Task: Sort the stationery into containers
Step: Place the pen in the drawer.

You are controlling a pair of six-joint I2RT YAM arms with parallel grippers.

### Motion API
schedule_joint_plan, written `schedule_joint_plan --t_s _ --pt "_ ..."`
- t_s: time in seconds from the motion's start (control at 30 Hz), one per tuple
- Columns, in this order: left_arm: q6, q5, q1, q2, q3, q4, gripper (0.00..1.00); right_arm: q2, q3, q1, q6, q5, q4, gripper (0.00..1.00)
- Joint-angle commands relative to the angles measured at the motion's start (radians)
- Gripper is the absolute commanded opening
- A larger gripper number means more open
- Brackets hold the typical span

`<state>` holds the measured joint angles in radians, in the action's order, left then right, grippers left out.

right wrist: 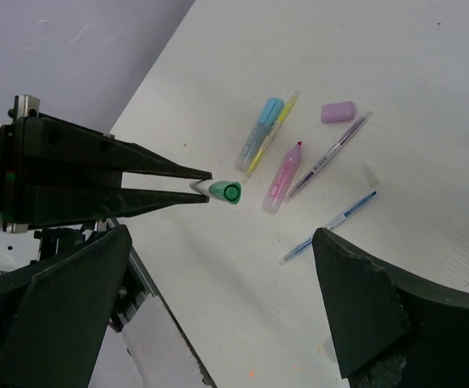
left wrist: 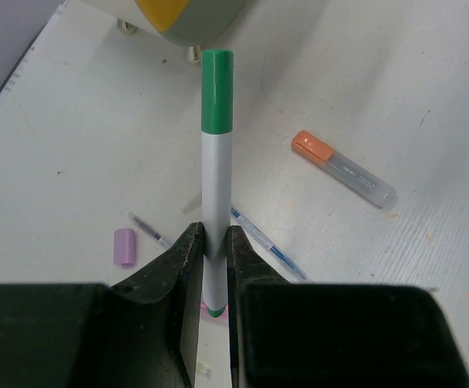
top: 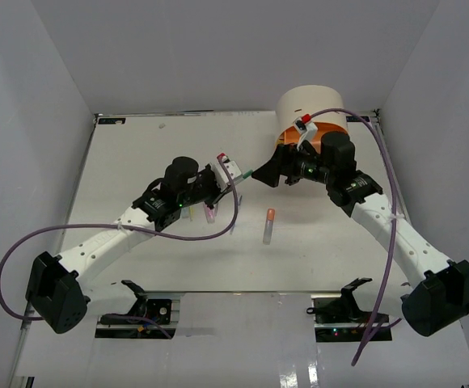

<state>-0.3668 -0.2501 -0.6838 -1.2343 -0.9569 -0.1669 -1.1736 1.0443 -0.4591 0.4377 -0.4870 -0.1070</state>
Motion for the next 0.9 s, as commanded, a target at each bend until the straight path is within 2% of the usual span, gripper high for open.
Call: schedule_joint_plan --t_s 0.0,0.2,0.47,0.7,0.87 --pt "-0.044 -0.061 -0.005 0.056 0.021 0.061 0.0 -0.044 0.077 -0.029 0.027 0.007 0.043 1.0" --pt "-0.055 -0.078 -0.005 0.079 0.046 0.073 0.0 -0.13 0.141 -0.076 0.027 0.01 0.015 0.89" --pt "-0.064 -0.064 -0.005 0.095 0.066 0.089 0.0 -0.175 0.146 -0.104 0.033 0.002 0.024 0.75" --pt "-0.066 -0.071 -0.005 0.101 0.07 0.09 0.0 -0.189 0.146 -0.112 0.035 0.01 0.029 0.56" --pt "-0.067 -0.071 -0.005 0.108 0.075 0.093 0.0 -0.193 0.143 -0.118 0.039 0.013 0.03 0.47"
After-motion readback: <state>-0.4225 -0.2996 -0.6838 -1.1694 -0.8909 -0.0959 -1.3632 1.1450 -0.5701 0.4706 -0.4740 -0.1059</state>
